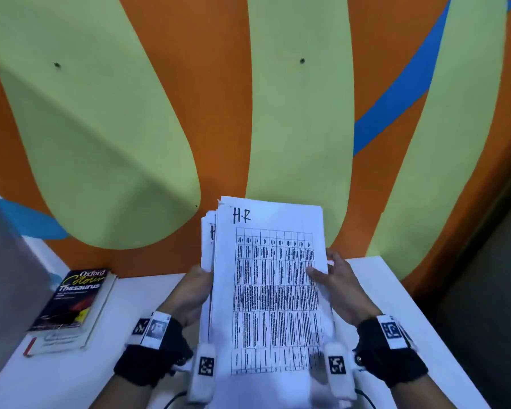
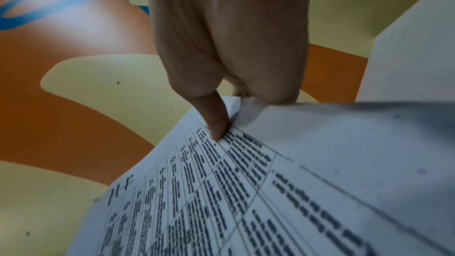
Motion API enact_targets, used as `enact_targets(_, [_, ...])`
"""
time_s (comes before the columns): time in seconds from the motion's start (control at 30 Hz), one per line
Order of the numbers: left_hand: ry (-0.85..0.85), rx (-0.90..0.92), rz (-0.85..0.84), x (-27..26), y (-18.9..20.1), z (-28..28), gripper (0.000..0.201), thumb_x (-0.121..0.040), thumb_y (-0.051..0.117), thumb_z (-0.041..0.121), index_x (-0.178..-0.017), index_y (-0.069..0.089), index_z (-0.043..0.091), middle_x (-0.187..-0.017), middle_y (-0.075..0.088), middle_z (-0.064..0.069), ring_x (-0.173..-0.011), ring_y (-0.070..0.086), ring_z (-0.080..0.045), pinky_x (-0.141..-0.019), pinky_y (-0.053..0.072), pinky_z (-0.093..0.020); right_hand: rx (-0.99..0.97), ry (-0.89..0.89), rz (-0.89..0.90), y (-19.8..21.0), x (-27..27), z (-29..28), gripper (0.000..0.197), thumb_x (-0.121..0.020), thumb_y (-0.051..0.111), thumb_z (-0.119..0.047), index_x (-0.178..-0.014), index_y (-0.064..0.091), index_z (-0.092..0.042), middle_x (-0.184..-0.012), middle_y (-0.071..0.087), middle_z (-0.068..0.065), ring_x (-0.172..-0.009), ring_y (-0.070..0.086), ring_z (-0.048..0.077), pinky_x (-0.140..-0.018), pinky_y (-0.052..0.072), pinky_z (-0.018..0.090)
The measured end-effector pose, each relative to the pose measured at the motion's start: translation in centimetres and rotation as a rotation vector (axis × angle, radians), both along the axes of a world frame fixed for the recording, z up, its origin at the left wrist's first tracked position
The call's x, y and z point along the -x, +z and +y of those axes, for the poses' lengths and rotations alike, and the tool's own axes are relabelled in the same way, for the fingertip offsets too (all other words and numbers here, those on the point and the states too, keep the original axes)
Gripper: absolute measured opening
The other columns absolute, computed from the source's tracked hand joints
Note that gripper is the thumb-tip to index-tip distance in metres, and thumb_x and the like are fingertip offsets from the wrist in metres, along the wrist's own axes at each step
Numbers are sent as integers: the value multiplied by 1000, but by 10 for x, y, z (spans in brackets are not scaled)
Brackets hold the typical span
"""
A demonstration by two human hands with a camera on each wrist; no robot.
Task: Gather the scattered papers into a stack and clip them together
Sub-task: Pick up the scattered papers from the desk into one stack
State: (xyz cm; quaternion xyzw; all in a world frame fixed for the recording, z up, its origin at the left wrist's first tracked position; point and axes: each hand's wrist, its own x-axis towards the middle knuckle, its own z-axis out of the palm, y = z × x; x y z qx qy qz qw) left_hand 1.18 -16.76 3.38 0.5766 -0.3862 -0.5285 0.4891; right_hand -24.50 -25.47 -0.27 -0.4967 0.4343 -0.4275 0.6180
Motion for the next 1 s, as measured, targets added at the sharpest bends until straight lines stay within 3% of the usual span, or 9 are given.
enact_targets(0.13, [9,114,159,-4,-6,7,65,-90,34,67,-138,49,26,-139,55,-8,-127,53,-27,-108,38,-51,67,-97,0,-2,-11,3,33,-86,61,8,-117,61,-4,-112,71,14,-102,66,29,-92,52,41])
enact_targets(0.27, [183,166,-221,5,-21,13,112,-48,63,87,-131,51,14,-119,63,-23,-109,63,-33,-94,49,-57,307,-170,95,12,-24,18,26,-87,62,6,-98,68,-17,-93,73,-4,-87,66,15,-76,53,25])
enact_targets(0.37, [344,216,-261,-6,-24,9,97,-48,83,67,-118,59,5,-112,69,-13,-101,68,-30,-88,54,-54,467,-179,148,27,-33,29,32,-88,61,2,-99,63,-28,-98,71,-10,-89,65,5,-78,51,21])
enact_targets(0.43, [396,238,-234,-13,-13,8,93,-48,88,60,-113,60,-1,-108,69,-17,-100,68,-36,-84,56,-55,549,-184,154,41,-37,34,33,-88,63,1,-107,56,-26,-103,68,-10,-93,63,-1,-79,49,21])
enact_targets(0.53, [321,371,-173,-10,6,15,71,-54,91,42,-111,64,10,-106,74,-4,-98,70,-21,-83,59,-43,641,-227,125,66,-39,37,61,-81,71,1,-131,40,-15,-104,60,-4,-88,59,-3,-79,50,27])
enact_targets(0.67, [256,490,-161,4,13,26,68,-64,87,15,-123,55,10,-115,71,2,-105,68,-15,-87,57,-29,905,-256,249,79,-34,25,102,-77,73,4,-152,8,-21,-122,42,-5,-109,40,-15,-79,40,0])
enact_targets(0.83, [487,581,-213,12,5,25,45,-78,72,8,-119,57,16,-105,72,15,-97,67,0,-80,52,-13,1047,-194,376,84,-38,19,56,-84,69,-2,-131,52,-28,-130,40,7,-112,38,-17,-92,37,3])
enact_targets(0.93, [570,527,-312,12,0,20,23,-91,59,13,-109,57,28,-99,69,13,-93,62,12,-81,49,-11,784,-248,165,73,-37,14,58,-88,65,-6,-140,41,-21,-121,51,-4,-103,52,-6,-85,43,8])
enact_targets(1.0, [582,498,-343,12,-4,17,12,-97,51,19,-108,56,19,-103,65,8,-96,60,10,-94,49,-29,595,-164,115,59,-41,13,51,-92,60,-5,-136,38,-19,-110,54,-12,-90,55,-10,-82,46,17])
